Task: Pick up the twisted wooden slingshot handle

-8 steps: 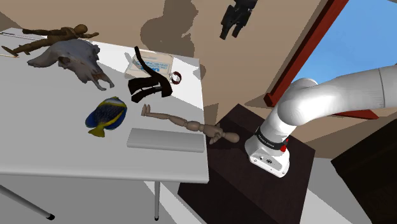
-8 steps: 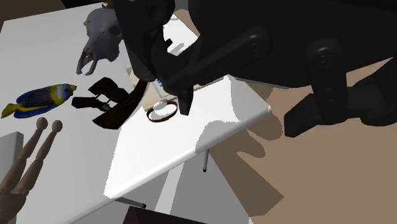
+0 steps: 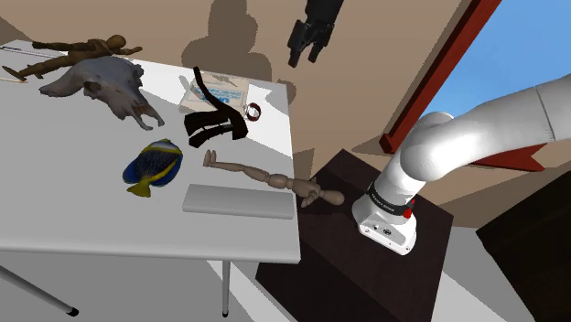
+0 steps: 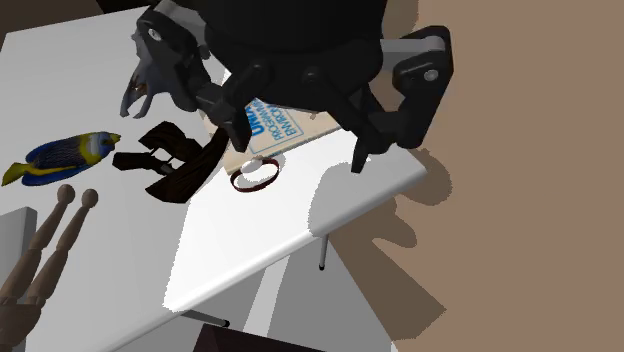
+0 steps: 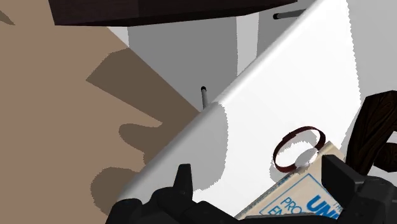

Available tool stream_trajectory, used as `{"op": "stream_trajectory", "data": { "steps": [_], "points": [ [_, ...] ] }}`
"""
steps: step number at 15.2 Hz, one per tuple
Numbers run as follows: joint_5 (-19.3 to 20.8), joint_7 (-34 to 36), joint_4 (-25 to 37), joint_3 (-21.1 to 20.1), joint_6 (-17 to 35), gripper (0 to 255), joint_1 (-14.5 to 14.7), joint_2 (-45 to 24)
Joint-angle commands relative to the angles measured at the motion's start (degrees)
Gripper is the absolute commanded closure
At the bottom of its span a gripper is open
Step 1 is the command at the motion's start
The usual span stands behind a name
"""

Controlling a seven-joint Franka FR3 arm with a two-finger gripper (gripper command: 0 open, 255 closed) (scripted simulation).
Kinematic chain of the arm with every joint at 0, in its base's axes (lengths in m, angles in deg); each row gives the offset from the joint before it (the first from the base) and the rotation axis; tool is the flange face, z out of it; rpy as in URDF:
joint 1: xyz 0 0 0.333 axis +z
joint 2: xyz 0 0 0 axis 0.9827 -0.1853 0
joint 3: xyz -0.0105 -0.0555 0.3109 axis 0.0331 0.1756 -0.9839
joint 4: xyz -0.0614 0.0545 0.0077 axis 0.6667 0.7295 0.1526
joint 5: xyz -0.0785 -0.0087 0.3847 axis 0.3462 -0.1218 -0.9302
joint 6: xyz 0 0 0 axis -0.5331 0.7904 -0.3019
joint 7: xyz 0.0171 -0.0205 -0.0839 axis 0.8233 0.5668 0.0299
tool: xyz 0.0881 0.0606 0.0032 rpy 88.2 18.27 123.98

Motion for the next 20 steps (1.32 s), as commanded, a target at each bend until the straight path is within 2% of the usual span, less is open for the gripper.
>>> {"op": "stream_trajectory", "data": {
  "steps": [1,9,16,20],
  "points": [
    [-0.38,1.86,1.4,-2.1,2.81,0,0.48,-4.01],
    [1.13,9.53,7.56,-9.66,11.65,0,1.46,-18.77],
    [7.2,17.97,16.66,-15.19,16.49,0,2.2,-33.53],
    [8.27,19.06,15.97,-15.5,18.96,0,2.43,-35.5]
  ]
}}
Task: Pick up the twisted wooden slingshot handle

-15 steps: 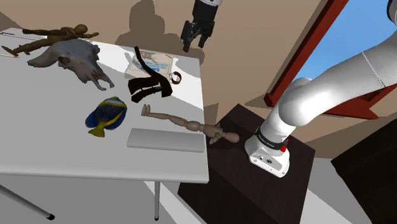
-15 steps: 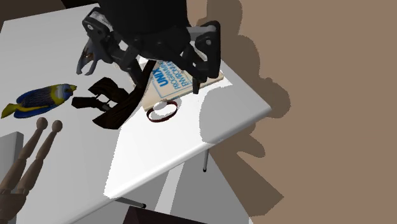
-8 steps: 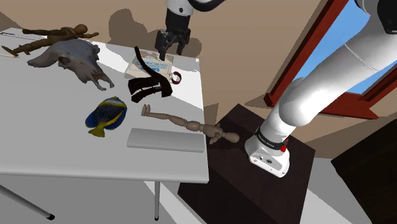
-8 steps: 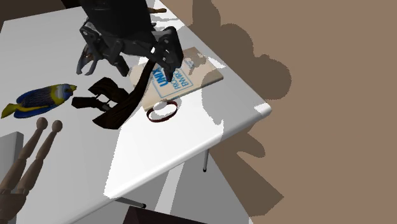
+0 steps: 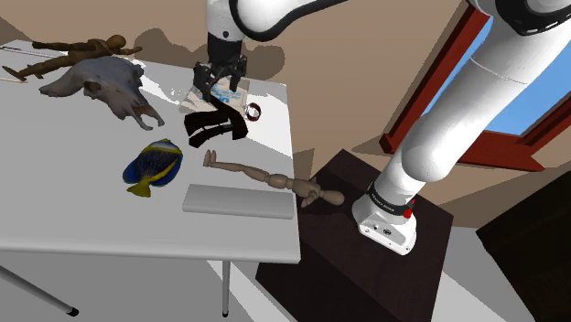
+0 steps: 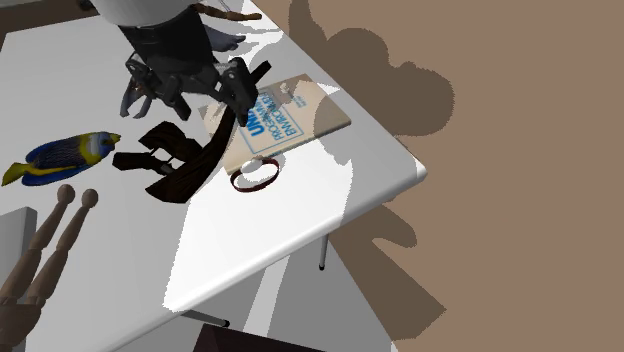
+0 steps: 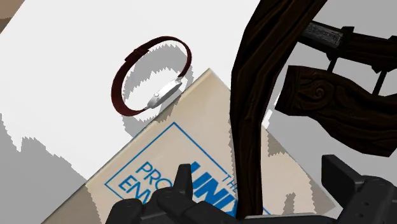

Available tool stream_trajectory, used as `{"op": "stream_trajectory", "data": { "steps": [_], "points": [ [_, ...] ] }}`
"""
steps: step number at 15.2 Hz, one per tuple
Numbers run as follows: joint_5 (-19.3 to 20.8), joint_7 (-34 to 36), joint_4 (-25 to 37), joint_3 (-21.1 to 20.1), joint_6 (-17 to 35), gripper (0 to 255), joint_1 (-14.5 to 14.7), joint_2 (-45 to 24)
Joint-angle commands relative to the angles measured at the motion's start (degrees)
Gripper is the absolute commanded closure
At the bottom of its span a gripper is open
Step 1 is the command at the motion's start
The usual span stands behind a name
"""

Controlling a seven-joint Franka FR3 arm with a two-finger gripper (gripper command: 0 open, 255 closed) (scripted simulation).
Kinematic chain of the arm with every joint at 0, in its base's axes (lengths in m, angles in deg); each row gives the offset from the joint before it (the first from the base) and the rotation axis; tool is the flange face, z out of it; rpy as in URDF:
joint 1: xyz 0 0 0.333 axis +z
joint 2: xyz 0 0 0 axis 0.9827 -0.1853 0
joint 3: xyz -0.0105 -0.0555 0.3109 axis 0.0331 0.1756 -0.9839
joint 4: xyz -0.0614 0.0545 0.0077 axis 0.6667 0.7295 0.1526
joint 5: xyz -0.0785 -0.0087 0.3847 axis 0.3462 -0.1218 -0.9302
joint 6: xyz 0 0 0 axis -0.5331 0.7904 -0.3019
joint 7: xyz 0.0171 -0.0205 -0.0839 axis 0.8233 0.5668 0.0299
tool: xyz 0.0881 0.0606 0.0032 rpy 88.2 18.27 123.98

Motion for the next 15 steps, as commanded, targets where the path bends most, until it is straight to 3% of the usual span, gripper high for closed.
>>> {"op": "stream_trajectory", "data": {
  "steps": [1,6,7,15],
  "points": [
    [0.4,0.2,-0.78,0.0,1.53,0,-0.06,-0.77],
    [1.05,0.77,-2.41,-0.07,4.2,0,-0.04,-1.92],
    [0.98,0.74,-2.52,-0.07,4.16,255,-0.04,-1.76],
    [0.97,0.73,-2.57,-0.07,4.21,255,-0.04,-1.75]
  ]
}}
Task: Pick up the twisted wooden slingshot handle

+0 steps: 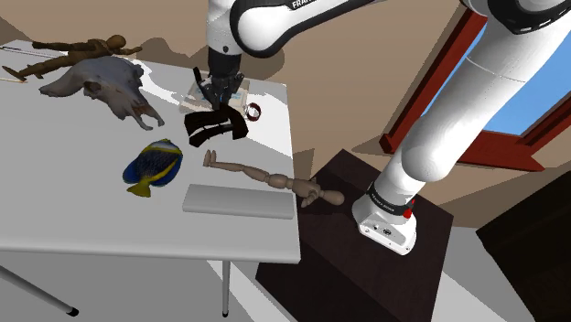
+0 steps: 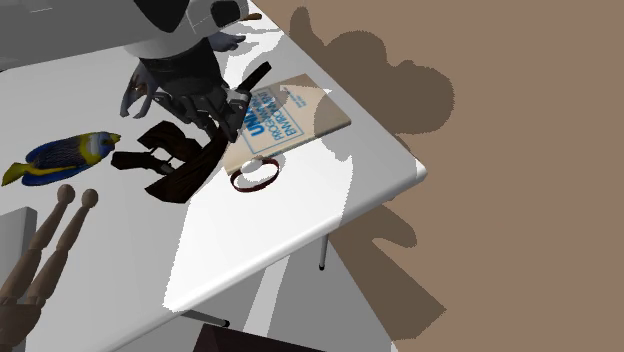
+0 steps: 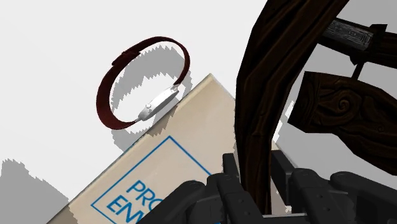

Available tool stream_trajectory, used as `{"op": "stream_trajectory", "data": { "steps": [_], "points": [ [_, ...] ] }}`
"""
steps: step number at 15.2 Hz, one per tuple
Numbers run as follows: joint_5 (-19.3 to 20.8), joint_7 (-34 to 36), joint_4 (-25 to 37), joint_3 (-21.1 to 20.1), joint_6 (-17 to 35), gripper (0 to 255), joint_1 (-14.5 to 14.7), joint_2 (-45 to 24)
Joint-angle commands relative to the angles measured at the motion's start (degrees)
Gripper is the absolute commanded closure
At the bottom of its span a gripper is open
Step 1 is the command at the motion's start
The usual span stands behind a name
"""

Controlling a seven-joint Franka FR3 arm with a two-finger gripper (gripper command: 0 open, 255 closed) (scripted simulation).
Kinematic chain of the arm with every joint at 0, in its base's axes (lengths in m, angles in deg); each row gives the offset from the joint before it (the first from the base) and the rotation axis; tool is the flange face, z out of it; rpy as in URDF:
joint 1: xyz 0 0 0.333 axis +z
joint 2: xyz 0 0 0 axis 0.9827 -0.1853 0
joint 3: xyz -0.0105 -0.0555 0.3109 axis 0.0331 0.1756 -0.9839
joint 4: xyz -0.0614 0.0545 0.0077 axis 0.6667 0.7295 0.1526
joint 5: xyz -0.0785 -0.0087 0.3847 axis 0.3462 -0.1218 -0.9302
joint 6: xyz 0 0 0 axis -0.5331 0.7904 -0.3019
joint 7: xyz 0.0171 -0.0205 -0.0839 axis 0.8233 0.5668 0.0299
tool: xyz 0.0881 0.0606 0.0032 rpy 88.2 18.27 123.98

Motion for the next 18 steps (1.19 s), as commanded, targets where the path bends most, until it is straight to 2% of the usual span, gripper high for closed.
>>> {"op": "stream_trajectory", "data": {
  "steps": [1,16,18],
  "points": [
    [0.08,0.04,0.15,0.0,-0.01,255,0.0,-0.17],
    [-1.92,-1.82,8.03,0.36,-11.28,255,-0.08,3.54],
    [-1.93,-1.84,8.12,0.36,-11.4,255,-0.08,3.56]
  ]
}}
